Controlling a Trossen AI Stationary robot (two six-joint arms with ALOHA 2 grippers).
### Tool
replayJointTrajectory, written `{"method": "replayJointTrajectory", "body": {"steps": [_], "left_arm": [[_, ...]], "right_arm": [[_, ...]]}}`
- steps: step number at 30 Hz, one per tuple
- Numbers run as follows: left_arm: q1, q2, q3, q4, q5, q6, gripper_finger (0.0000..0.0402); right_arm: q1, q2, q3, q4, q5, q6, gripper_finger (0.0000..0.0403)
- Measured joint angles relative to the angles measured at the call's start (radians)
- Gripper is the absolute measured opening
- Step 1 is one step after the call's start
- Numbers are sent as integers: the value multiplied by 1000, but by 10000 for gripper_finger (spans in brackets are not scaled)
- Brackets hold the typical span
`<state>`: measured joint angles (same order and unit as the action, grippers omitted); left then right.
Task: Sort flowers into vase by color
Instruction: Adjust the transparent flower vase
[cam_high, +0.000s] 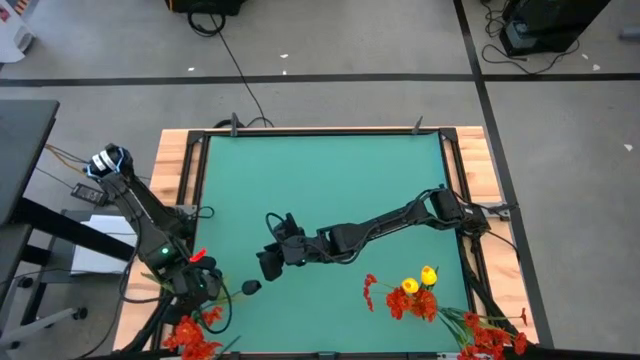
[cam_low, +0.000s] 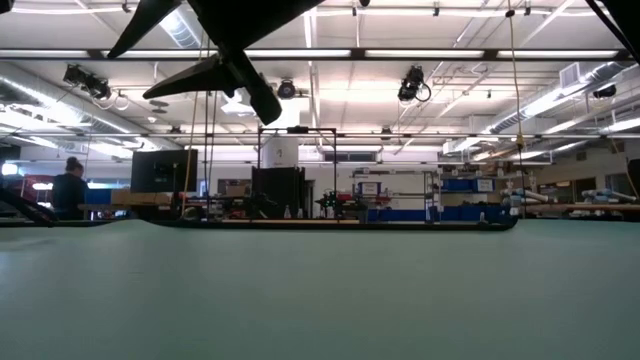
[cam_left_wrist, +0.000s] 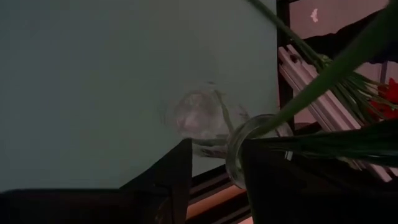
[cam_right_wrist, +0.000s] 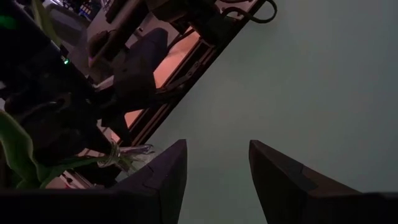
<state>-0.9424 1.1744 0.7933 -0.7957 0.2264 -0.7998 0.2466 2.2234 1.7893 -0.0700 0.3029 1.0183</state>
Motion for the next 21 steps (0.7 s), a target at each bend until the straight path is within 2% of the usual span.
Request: {"method": "replayJointTrajectory", "body": {"steps": [3, 5, 12, 21], "left_arm": [[0, 0, 0, 0, 1, 3, 142], [0, 0, 0, 0, 4, 3, 124], [0, -1, 1, 2, 11, 8, 18], [11, -6, 3, -36, -3, 10, 22]], "right_arm": [[0, 0, 0, 0, -10, 0, 181], [0, 0, 0, 0, -11, 0, 181], [0, 0, 0, 0, -11, 0, 181], [0, 0, 0, 0, -10, -5, 181]]}}
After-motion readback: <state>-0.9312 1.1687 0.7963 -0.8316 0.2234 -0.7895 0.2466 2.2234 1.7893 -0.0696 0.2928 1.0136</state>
